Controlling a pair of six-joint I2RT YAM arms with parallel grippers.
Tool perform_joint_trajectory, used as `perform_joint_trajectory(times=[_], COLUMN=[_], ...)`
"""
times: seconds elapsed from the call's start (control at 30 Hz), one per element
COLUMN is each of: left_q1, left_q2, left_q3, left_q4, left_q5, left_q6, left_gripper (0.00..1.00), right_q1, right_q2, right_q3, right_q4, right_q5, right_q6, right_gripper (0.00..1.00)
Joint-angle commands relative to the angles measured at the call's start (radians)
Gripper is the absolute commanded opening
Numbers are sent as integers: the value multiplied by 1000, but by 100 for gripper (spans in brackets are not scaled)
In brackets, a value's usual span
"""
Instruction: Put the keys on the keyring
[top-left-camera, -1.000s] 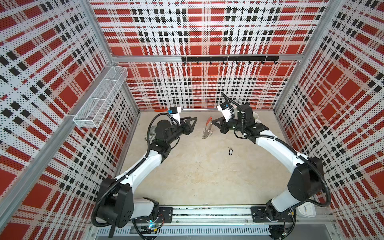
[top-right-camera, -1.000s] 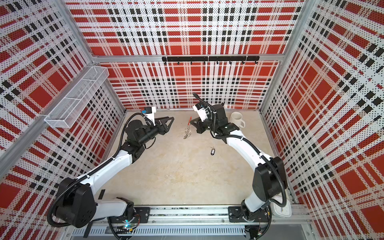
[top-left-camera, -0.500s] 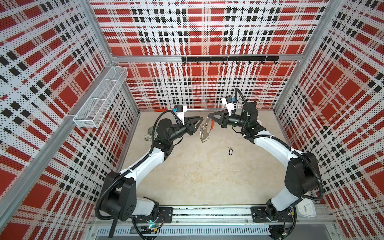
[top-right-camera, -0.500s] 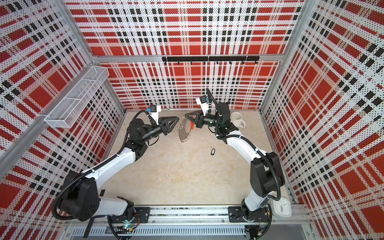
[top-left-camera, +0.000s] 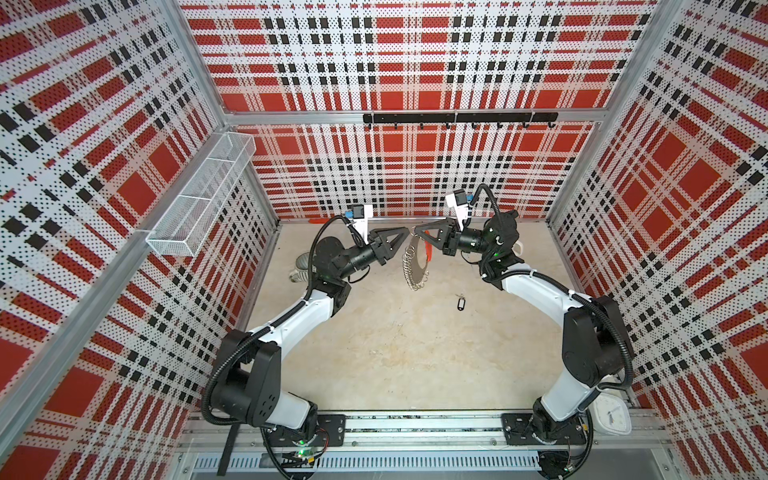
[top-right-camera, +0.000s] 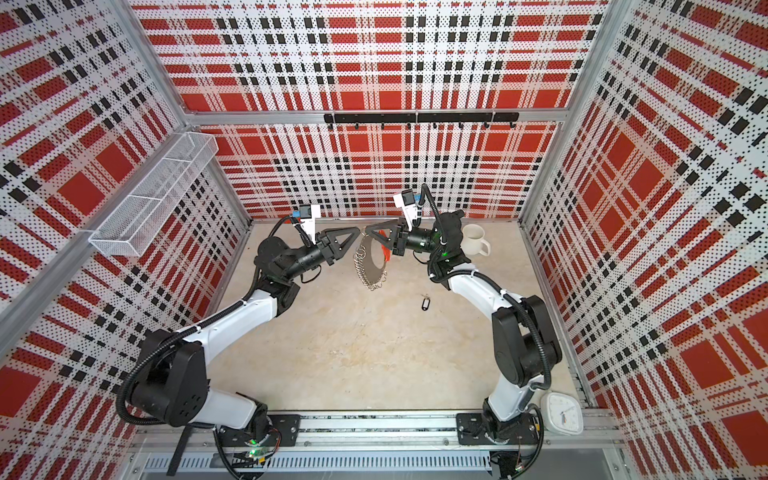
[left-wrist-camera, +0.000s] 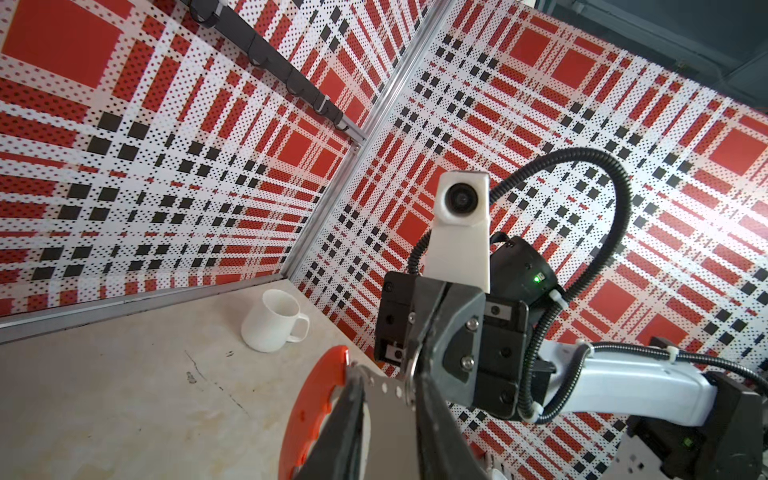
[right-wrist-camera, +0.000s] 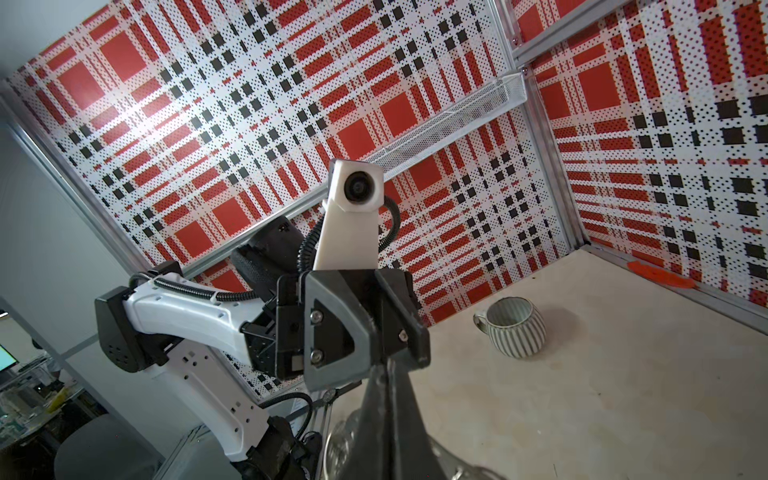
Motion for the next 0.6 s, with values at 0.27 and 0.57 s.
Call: perform_joint_trajectory(times=[0.27, 0.57], left_q1=[-5, -20], left_q2=[53, 76], left_q3=[55, 61], left_q4=[114, 135], left_q5=[45, 57], left_q6=[-77, -94], left_gripper=[28, 31], right_q1=[-5, -5], right_q2=[33, 36], right_q3=[31, 29], right_q4=[127, 134], right_q5=[-34, -15], right_q6=[73, 76], right_gripper=[0, 0])
